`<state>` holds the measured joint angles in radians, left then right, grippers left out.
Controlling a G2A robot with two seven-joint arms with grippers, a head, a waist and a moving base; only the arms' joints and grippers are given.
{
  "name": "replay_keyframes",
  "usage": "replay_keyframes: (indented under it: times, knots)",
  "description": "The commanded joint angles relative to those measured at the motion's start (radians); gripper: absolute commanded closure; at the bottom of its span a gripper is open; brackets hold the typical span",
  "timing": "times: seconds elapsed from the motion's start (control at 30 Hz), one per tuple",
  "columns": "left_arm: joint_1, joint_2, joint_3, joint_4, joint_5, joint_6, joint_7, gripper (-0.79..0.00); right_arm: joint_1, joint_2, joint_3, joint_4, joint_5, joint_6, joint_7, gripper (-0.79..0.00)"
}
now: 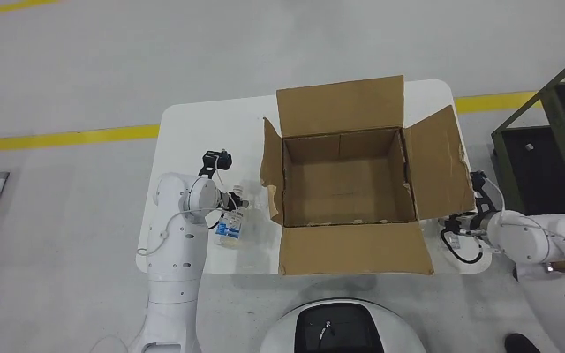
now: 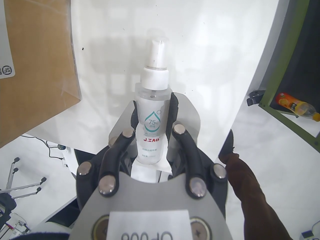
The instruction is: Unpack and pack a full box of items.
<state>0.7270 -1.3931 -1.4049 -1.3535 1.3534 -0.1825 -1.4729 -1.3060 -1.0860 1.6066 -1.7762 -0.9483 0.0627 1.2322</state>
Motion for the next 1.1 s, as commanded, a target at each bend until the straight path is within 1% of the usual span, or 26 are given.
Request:
replay_keyframes:
  times: [0.0,0.07,0.1,0.13,0.27,0.4,0.47,0.57,0.63,0.67,0.7,0.77,0.8,0.83,0.93,1.07]
  knots:
    - [0.000,0.000,0.000,0.000,0.000,0.000,0.000,-0.785,0.006,0.001,-0.004,0.004,-0.003,-0.001,0.001,-0.129]
    - [0.000,0.000,0.000,0.000,0.000,0.000,0.000,-0.785,0.009,0.002,-0.007,0.007,-0.004,-0.002,0.004,-0.203]
    - [0.000,0.000,0.000,0.000,0.000,0.000,0.000,-0.785,0.011,0.002,-0.008,0.010,-0.005,-0.003,0.004,-0.259]
    - [0.000,0.000,0.000,0.000,0.000,0.000,0.000,-0.785,0.013,0.003,-0.010,0.014,-0.005,-0.004,0.004,-0.280]
    - [0.000,0.000,0.000,0.000,0.000,0.000,0.000,-0.785,0.019,0.005,-0.014,0.021,-0.006,-0.006,0.004,-0.320]
    - [0.000,0.000,0.000,0.000,0.000,0.000,0.000,-0.785,0.019,0.007,-0.009,0.017,0.000,-0.008,0.007,-0.391]
    - [0.000,0.000,0.000,0.000,0.000,0.000,0.000,-0.785,0.018,0.009,-0.001,0.010,0.005,-0.009,0.007,-0.382]
    - [0.000,0.000,0.000,0.000,0.000,0.000,0.000,-0.785,0.010,0.012,0.032,-0.012,0.043,-0.010,-0.001,-0.394]
    - [0.000,0.000,0.000,0.000,0.000,0.000,0.000,-0.785,-0.003,0.014,0.072,-0.048,0.102,-0.034,-0.026,-0.477]
    - [0.000,0.000,0.000,0.000,0.000,0.000,0.000,-0.785,-0.014,0.015,0.098,-0.064,0.131,-0.049,-0.044,-0.489]
    - [0.000,0.000,0.000,0.000,0.000,0.000,0.000,-0.785,-0.025,0.017,0.128,-0.089,0.156,-0.070,-0.073,-0.406]
    - [0.000,0.000,0.000,0.000,0.000,0.000,0.000,-0.785,-0.055,0.019,0.188,-0.122,0.217,-0.115,-0.141,-0.305]
    - [0.000,0.000,0.000,0.000,0.000,0.000,0.000,-0.785,-0.066,0.019,0.222,-0.141,0.250,-0.144,-0.191,-0.058]
    - [0.000,0.000,0.000,0.000,0.000,0.000,0.000,-0.785,-0.084,0.020,0.253,-0.154,0.268,-0.172,-0.231,0.000]
    - [0.000,0.000,0.000,0.000,0.000,0.000,0.000,-0.785,-0.133,0.020,0.342,-0.218,0.316,-0.233,-0.354,0.000]
    - [0.000,0.000,0.000,0.000,0.000,0.000,0.000,-0.785,-0.194,0.016,0.426,-0.308,0.337,-0.270,-0.500,0.000]
